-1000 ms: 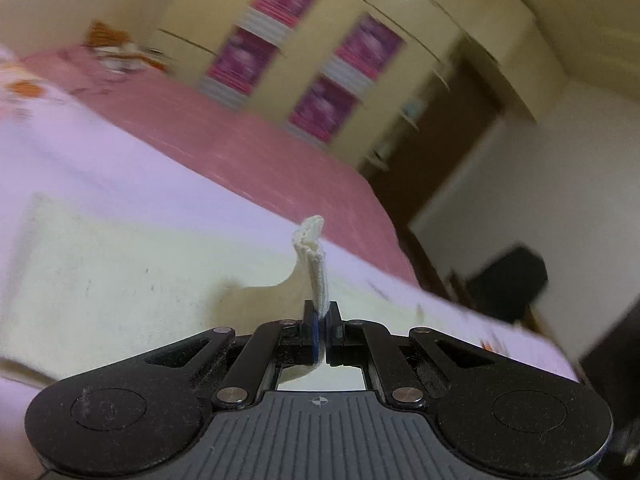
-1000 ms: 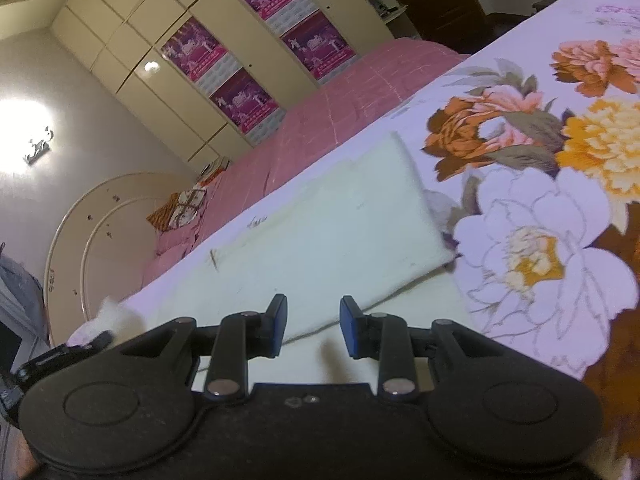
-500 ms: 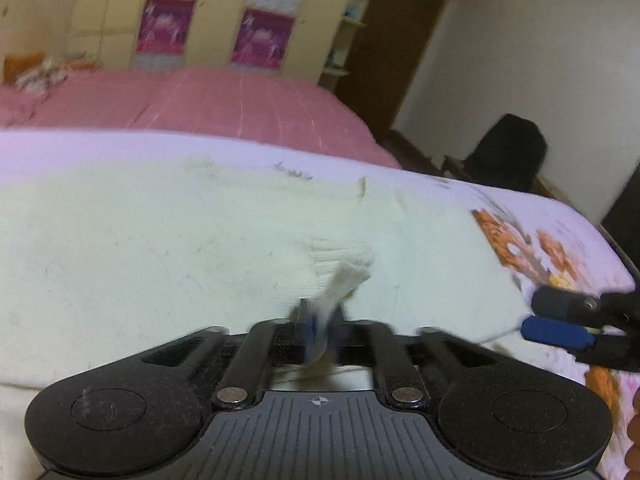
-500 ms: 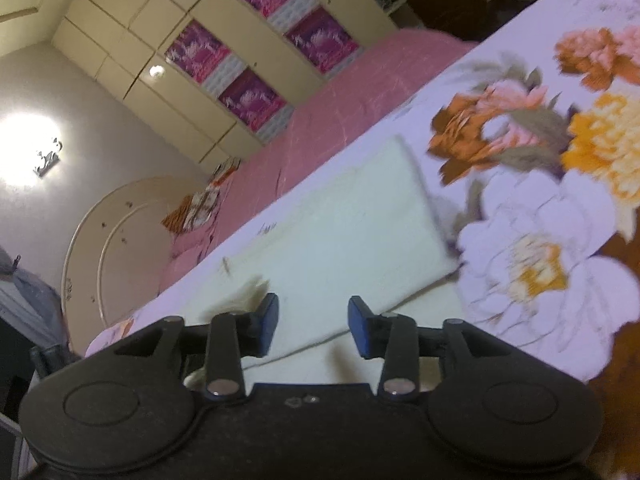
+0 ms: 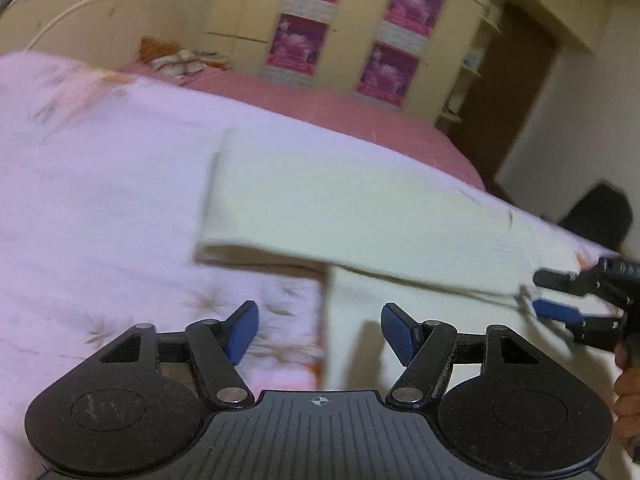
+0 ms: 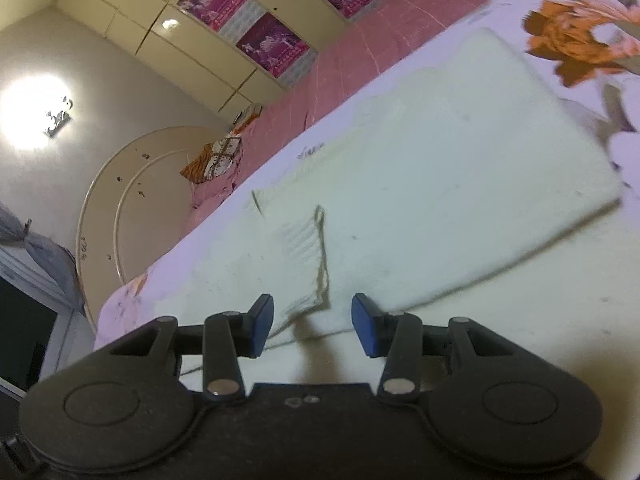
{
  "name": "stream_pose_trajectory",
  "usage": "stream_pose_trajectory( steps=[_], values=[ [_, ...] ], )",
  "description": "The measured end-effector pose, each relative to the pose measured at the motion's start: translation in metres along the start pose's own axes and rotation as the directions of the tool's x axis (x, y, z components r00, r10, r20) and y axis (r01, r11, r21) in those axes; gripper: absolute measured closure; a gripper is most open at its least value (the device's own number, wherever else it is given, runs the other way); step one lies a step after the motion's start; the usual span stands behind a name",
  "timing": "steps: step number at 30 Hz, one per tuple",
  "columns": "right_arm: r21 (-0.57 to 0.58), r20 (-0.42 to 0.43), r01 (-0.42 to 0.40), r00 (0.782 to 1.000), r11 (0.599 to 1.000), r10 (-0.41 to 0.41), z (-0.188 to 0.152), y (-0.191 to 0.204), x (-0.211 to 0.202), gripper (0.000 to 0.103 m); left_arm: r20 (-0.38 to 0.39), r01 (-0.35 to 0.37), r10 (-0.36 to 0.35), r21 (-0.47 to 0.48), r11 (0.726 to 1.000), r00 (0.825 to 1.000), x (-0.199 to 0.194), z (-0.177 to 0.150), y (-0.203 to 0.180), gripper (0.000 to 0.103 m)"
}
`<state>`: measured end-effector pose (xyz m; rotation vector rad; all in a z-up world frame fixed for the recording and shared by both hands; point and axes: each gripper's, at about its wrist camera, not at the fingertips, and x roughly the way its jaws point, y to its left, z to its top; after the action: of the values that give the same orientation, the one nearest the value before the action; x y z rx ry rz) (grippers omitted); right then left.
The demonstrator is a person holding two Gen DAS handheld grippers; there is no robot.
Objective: Fold small clothes
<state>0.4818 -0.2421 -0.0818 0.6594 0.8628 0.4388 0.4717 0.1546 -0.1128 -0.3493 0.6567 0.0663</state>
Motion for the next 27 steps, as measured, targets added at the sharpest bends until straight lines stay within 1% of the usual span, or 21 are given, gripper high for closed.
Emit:
stream_pose_trajectory(
  steps=[2, 3, 4, 5, 7, 9, 11, 13, 17, 19, 23, 27],
  values=[
    [-0.015, 0.003, 0.011, 1.0, 1.0, -0.011, 0.001, 0.006, 0.004, 0.063, -0.002, 0.02, -0.02, -0.027, 0.999, 1.0, 0.004, 0.005, 0.003, 0.034],
    [-0.024, 0.003, 0.021, 1.0, 1.0, -0.02, 0.003, 0.008, 0.006, 0.074, -0.003, 0.021, -0.021, -0.026, 0.999, 1.0, 0.008, 0.009, 0.003, 0.034],
    [-0.04, 0.004, 0.035, 0.999, 0.999, -0.035, 0.004, 0.011, 0.009, 0.095, -0.004, 0.015, -0.015, -0.027, 1.0, 1.0, 0.012, 0.012, 0.001, 0.034],
    [-0.057, -0.003, 0.048, 0.999, 0.997, -0.048, 0.005, 0.014, 0.011, 0.098, -0.005, 0.01, -0.01, -0.033, 0.999, 1.0, 0.015, 0.013, -0.001, 0.034],
    [-0.104, 0.033, 0.057, 0.998, 0.993, -0.054, 0.008, 0.021, 0.005, 0.098, -0.006, 0.004, -0.005, -0.048, 0.999, 1.0, 0.018, 0.015, 0.001, 0.034],
    [-0.15, 0.095, 0.042, 0.995, 0.988, -0.027, 0.013, 0.031, -0.011, 0.098, -0.008, -0.004, 0.003, -0.035, 0.999, 1.0, 0.019, 0.015, -0.002, 0.034],
    [-0.173, 0.161, 0.044, 0.987, 0.984, -0.016, 0.021, 0.039, -0.03, 0.098, -0.007, -0.004, 0.003, -0.029, 1.0, 1.0, 0.026, 0.01, -0.008, 0.034],
    [-0.178, 0.199, 0.042, 0.98, 0.983, -0.006, 0.029, 0.04, -0.044, 0.098, -0.007, -0.007, 0.006, -0.015, 1.0, 1.0, 0.03, 0.007, -0.011, 0.034],
    [-0.178, 0.222, 0.059, 0.975, 0.982, -0.018, 0.039, 0.032, -0.058, 0.098, -0.007, -0.034, 0.034, 0.038, 0.999, 0.999, 0.034, 0.007, -0.019, 0.034],
    [-0.16, 0.24, 0.066, 0.97, 0.985, -0.026, 0.043, 0.025, -0.066, 0.098, -0.003, -0.031, 0.032, 0.01, 0.999, 0.999, 0.035, 0.009, -0.016, 0.034],
    [-0.147, 0.261, 0.08, 0.965, 0.986, -0.039, 0.044, 0.018, -0.075, 0.098, -0.008, -0.051, 0.051, -0.034, 0.998, 0.999, 0.037, 0.015, -0.012, 0.035],
    [-0.153, 0.281, 0.107, 0.958, 0.982, -0.06, 0.043, 0.015, -0.08, 0.098, -0.012, -0.066, 0.065, -0.019, 0.998, 0.998, 0.038, 0.014, -0.015, 0.035]
  ],
)
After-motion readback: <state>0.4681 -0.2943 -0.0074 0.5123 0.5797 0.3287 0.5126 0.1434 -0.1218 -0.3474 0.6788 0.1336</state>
